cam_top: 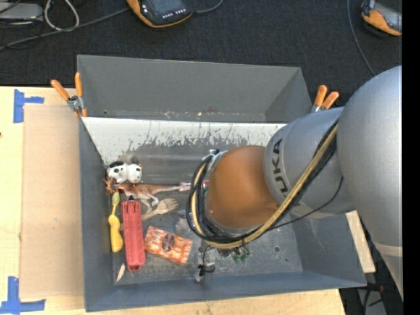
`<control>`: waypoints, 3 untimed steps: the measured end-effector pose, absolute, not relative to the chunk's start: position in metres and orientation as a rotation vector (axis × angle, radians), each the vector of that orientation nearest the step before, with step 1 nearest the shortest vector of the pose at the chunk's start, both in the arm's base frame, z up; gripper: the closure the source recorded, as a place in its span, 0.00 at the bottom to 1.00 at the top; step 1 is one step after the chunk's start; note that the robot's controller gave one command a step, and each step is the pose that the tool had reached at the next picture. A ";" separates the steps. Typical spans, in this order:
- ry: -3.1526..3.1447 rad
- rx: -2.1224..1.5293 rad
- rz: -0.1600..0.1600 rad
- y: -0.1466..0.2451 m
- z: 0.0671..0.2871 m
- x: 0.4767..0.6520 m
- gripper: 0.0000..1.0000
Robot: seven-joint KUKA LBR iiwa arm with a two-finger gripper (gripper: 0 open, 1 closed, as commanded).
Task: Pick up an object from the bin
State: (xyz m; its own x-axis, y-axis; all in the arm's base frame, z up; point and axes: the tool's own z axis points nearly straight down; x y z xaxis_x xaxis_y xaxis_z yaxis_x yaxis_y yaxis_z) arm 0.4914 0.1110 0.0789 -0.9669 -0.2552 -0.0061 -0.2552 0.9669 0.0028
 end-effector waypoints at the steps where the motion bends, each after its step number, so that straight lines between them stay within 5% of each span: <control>1: 3.113 -0.373 0.007 0.131 0.070 0.495 0.00; 2: 3.125 -0.279 0.005 0.155 0.069 0.482 1.00; 3: 3.125 -0.276 0.005 0.155 0.069 0.482 1.00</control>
Offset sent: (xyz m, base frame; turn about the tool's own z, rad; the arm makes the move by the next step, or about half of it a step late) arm -0.0089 0.0444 -0.0089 0.0767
